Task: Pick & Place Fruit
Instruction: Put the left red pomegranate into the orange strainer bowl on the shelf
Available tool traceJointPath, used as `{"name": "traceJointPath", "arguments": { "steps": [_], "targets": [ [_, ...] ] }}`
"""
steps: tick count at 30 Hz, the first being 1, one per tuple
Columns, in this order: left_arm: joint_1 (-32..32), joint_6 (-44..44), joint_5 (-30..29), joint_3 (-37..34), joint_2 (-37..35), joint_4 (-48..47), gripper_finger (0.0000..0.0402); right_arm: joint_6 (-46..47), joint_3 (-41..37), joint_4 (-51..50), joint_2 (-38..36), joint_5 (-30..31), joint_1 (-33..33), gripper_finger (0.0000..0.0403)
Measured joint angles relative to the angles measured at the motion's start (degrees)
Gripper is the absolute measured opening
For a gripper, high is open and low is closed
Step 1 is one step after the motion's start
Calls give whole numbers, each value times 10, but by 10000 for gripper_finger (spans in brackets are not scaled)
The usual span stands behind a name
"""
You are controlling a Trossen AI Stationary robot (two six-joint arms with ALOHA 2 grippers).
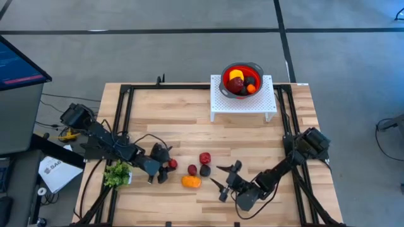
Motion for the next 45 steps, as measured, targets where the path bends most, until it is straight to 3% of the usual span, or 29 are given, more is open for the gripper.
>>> {"name": "traceJointPath", "arguments": {
  "steps": [5,9,13,19,23,29,35,45],
  "targets": [
    [3,84,-31,3,-7,61,160,0,0,10,0,-42,11,270],
    [30,162,-42,35,-30,68,176,0,0,19,0,-79,17,246],
    [80,246,-32,87,-53,68,172,0,0,27,0,-105,17,170],
    [190,361,57,173,-63,65,173,-5,0,31,0,-114,16,16],
    [256,426,104,242,-44,60,175,-5,0,36,0,-114,15,21],
    [345,449,191,422,50,-4,176,-6,0,51,0,-114,5,3],
    [401,492,185,608,173,-79,176,-9,0,64,0,-114,-7,3],
    [516,404,194,804,287,-127,177,-7,0,74,0,-114,-7,2]
  ]
}}
